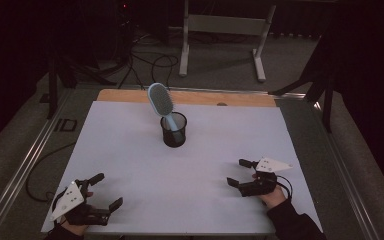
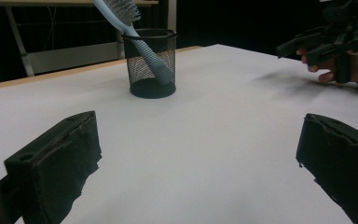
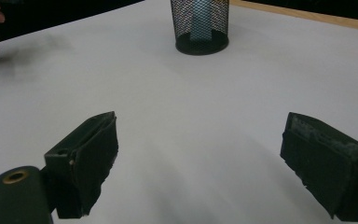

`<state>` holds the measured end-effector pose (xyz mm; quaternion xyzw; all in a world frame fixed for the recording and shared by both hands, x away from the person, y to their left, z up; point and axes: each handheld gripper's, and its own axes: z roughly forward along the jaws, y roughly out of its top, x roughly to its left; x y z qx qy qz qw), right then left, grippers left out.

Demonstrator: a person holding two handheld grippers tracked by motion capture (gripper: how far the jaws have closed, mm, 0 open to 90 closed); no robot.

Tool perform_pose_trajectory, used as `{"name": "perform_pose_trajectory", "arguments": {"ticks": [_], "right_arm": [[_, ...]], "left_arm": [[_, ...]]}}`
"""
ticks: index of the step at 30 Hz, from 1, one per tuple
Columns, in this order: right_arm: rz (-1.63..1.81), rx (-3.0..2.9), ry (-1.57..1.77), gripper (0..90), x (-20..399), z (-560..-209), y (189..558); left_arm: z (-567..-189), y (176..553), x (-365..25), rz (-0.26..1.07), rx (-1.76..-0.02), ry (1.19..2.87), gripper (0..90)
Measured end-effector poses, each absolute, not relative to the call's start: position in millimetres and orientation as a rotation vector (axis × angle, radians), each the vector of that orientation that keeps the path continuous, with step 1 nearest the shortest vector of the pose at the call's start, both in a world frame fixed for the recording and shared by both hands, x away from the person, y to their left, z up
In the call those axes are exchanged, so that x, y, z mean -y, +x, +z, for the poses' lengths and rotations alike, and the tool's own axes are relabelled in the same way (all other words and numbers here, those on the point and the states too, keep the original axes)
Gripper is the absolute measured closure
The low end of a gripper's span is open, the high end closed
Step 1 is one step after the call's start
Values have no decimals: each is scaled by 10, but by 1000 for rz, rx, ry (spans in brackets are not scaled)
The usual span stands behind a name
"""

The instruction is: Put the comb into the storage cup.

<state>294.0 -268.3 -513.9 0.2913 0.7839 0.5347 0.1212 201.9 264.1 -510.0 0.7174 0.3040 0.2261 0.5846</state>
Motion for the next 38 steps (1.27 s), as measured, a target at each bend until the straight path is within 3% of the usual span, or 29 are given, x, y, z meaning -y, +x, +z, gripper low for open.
{"name": "perform_pose_trajectory", "arguments": {"ticks": [19,38], "right_arm": [[1455,-2238,956,109,2987,-5111,2615],[1440,-2250,940,112,2959,-5136,2614]], "left_arm": [[-5096,2016,-2647,528,-707,1674,0],[-5104,2021,-2644,521,-708,1672,0]]}}
